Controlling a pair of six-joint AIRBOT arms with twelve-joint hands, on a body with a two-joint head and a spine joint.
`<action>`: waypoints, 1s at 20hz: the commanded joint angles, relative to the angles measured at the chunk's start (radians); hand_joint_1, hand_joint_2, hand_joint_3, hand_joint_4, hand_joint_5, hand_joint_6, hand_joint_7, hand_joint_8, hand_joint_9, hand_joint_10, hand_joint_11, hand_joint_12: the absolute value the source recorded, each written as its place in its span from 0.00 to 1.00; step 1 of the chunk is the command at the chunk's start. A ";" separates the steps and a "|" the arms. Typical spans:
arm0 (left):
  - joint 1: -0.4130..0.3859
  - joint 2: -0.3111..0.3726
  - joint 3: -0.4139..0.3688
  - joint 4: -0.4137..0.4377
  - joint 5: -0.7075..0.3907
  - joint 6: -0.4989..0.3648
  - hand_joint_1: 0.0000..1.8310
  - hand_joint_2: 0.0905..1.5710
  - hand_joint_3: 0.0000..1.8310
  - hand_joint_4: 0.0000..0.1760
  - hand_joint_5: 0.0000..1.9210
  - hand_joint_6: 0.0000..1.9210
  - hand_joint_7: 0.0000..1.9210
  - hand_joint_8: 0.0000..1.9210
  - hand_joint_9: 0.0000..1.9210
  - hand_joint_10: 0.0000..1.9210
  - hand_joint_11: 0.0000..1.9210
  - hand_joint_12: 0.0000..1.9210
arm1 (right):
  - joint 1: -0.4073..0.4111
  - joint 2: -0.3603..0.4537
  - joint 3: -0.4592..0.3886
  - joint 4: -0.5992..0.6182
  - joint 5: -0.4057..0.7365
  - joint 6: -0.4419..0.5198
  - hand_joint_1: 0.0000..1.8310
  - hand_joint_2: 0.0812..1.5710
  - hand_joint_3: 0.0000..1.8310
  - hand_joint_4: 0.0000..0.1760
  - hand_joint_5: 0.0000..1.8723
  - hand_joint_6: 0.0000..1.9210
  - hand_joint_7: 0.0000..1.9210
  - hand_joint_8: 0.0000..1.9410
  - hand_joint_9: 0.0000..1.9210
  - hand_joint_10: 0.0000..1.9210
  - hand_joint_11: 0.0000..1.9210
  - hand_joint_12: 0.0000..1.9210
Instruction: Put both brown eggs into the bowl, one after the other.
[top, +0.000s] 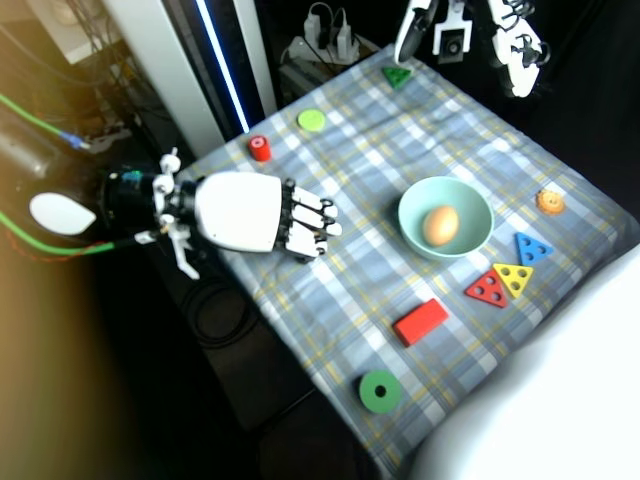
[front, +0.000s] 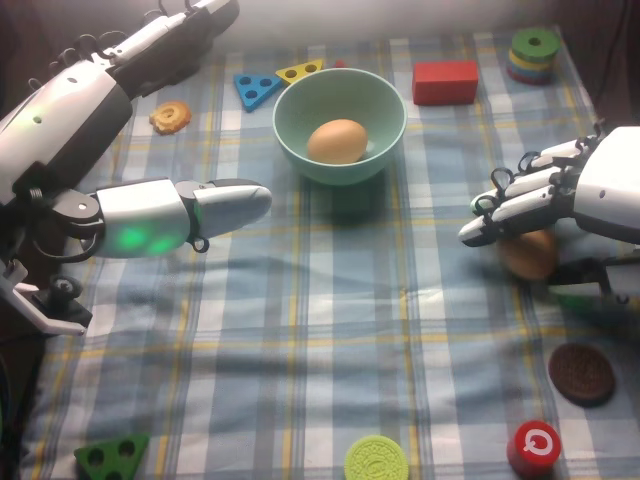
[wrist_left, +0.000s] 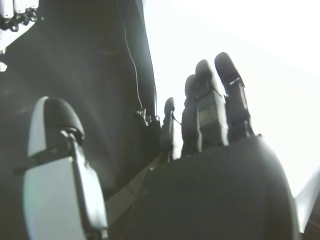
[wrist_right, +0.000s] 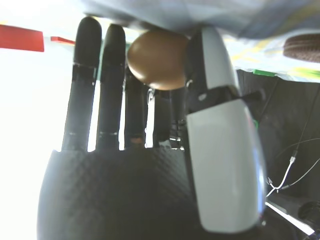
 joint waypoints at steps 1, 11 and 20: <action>-0.004 0.000 0.000 0.025 -0.119 -0.012 0.46 0.56 0.00 0.99 0.10 0.00 0.14 0.00 0.17 0.00 0.00 0.45 | 0.009 0.005 0.003 0.026 0.084 0.000 0.71 0.62 0.00 0.53 0.32 0.00 0.29 0.00 0.45 0.01 0.29 0.56; -0.003 0.000 0.000 0.022 -0.119 -0.018 0.45 0.57 0.00 0.93 0.11 0.00 0.14 0.00 0.17 0.00 0.00 0.44 | 0.009 0.006 0.004 0.027 0.079 0.005 0.61 0.72 0.00 0.00 0.47 0.55 0.36 0.67 0.45 0.78 0.47 0.94; -0.002 0.000 0.000 0.018 -0.119 -0.020 0.46 0.56 0.00 0.89 0.11 0.00 0.15 0.00 0.19 0.00 0.00 0.47 | 0.009 0.006 0.004 0.041 0.080 0.007 0.69 0.69 0.00 0.00 0.59 0.28 0.50 0.65 0.52 0.63 0.51 0.79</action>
